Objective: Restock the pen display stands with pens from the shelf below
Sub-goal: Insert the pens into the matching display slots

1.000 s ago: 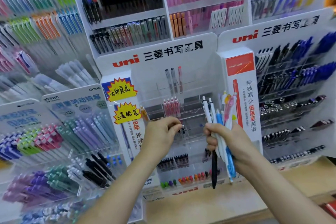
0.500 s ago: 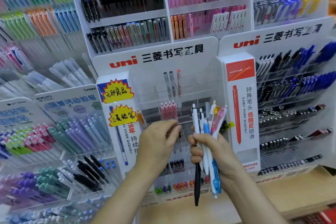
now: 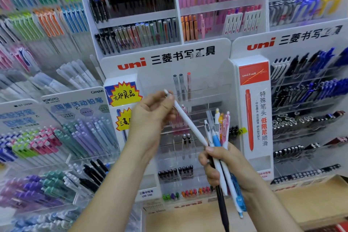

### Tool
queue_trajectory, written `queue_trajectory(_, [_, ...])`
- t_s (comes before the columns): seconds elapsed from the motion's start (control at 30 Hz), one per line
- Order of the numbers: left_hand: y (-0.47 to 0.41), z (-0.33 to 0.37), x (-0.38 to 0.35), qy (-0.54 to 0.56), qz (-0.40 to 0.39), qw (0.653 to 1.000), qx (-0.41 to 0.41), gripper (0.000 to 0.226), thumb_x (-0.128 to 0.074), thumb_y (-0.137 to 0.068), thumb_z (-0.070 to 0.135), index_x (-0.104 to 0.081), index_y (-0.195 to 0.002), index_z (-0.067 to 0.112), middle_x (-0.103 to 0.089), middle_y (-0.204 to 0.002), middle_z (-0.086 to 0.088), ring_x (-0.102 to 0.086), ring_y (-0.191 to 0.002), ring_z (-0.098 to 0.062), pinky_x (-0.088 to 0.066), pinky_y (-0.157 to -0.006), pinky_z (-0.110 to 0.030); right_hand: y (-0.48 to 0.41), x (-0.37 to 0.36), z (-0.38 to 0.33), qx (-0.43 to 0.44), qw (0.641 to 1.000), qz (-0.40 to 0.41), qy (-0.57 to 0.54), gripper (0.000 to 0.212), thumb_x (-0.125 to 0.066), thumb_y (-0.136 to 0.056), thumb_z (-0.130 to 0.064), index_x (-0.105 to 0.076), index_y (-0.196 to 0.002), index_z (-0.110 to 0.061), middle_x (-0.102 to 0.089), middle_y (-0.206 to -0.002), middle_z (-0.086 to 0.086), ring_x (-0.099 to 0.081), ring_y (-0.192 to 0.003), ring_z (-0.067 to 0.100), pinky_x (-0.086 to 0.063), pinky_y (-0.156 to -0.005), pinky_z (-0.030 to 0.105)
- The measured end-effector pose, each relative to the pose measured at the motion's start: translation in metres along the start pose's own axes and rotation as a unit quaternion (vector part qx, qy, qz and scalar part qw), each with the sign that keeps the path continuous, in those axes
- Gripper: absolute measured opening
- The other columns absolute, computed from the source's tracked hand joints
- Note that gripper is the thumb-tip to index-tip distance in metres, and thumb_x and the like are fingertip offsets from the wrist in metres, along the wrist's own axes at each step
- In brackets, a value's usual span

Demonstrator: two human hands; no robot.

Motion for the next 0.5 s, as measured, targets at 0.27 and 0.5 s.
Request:
queue_trajectory(0.27, [0.009, 0.018, 0.024, -0.282, 0.064, 0.939, -0.188, 0.023, -0.082, -0.065, 0.028, -0.068, -0.083, 0.028, -0.069, -0.072, 0.010, -0.066, -0.072, -0.009, -0.055, -0.071, -0.021, 0.001, 0.014, 0.000, 0.053, 0.993, 0.101, 0.016, 0.018, -0.063, -0.081, -0.015, -0.046, -0.079, -0.008, -0.041, -0.056, 0.006, -0.038, -0.039, 0.014, -0.036, -0.037, 0.024])
queue_trajectory(0.5, [0.010, -0.019, 0.021, -0.357, 0.034, 0.910, -0.209, 0.032, -0.084, -0.068, 0.021, -0.063, -0.082, 0.041, -0.065, -0.069, 0.019, -0.062, -0.067, 0.000, -0.054, -0.066, -0.017, -0.005, 0.014, 0.002, 0.069, 0.991, 0.112, -0.002, 0.015, -0.061, -0.078, -0.010, -0.047, -0.083, -0.008, -0.042, -0.057, 0.004, -0.039, -0.040, 0.013, -0.039, -0.039, 0.024])
Point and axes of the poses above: each hand's wrist, its own y-axis away from the middle knuckle, its own x-axis out of the back of the hand, z = x × y, the point moved 2 cm from there along -y, towards the middle knuckle
